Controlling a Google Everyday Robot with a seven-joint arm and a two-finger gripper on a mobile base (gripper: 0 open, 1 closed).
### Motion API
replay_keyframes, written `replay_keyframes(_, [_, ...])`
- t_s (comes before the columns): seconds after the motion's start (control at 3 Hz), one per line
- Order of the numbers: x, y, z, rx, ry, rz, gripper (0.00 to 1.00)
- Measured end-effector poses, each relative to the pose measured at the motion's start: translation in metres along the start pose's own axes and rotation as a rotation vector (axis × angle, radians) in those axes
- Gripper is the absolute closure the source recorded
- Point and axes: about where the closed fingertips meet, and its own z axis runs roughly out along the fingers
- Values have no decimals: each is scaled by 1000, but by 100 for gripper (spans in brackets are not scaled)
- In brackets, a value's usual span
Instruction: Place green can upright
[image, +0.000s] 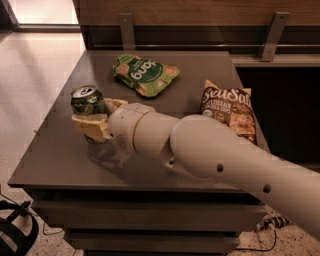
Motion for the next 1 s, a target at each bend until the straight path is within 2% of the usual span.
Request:
replay_keyframes(0.33, [-6,-6,5,25,-16,9,100])
replay_keyframes(0.67, [-1,-13,11,82,4,21,100])
replay_keyframes(1.0, [5,-27,16,161,24,26,100])
